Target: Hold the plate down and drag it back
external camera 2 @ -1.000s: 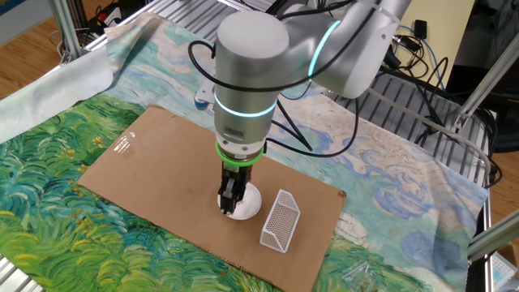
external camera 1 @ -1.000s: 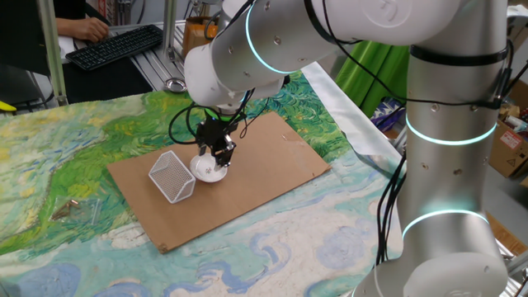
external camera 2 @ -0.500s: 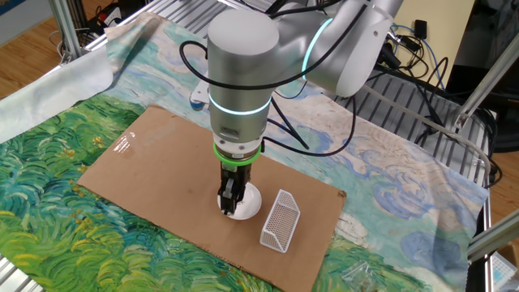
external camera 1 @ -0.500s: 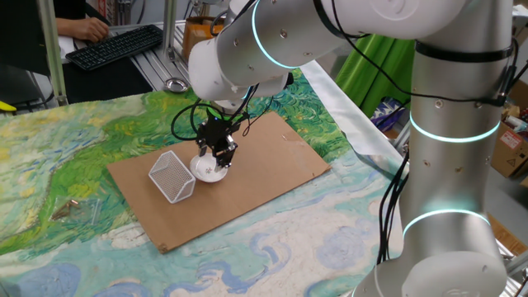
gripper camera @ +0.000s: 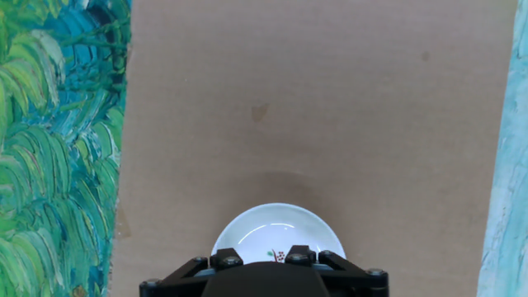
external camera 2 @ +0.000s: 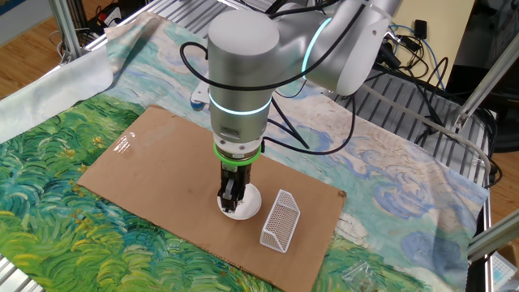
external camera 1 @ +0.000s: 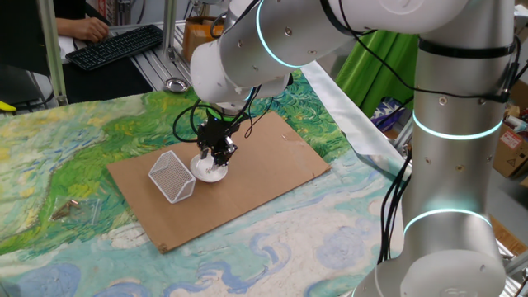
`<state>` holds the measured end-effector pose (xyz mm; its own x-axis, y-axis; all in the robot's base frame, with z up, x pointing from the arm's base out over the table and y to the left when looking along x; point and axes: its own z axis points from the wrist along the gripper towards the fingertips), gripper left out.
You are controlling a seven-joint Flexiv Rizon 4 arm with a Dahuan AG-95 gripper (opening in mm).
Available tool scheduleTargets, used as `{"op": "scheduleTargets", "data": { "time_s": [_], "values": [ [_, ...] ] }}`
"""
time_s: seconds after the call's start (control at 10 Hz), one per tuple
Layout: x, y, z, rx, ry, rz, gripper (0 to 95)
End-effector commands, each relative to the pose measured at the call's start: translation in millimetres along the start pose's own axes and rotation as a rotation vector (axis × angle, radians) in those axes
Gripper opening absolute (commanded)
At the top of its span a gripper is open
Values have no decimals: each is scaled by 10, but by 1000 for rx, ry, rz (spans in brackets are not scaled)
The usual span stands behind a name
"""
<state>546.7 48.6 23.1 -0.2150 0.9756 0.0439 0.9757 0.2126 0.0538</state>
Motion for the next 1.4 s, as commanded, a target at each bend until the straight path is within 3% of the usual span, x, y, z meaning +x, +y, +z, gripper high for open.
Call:
{"op": "scheduleTargets", "data": {
  "time_s": [0.1,1.1,1.2,1.4],
  "values": [
    [0,3,0,1,2,-1,380],
    [-117,-21,72,3,-22,-12,380],
    [-127,-26,68,3,-25,-16,570],
    [-139,-36,28,3,-24,-16,570]
  ]
}}
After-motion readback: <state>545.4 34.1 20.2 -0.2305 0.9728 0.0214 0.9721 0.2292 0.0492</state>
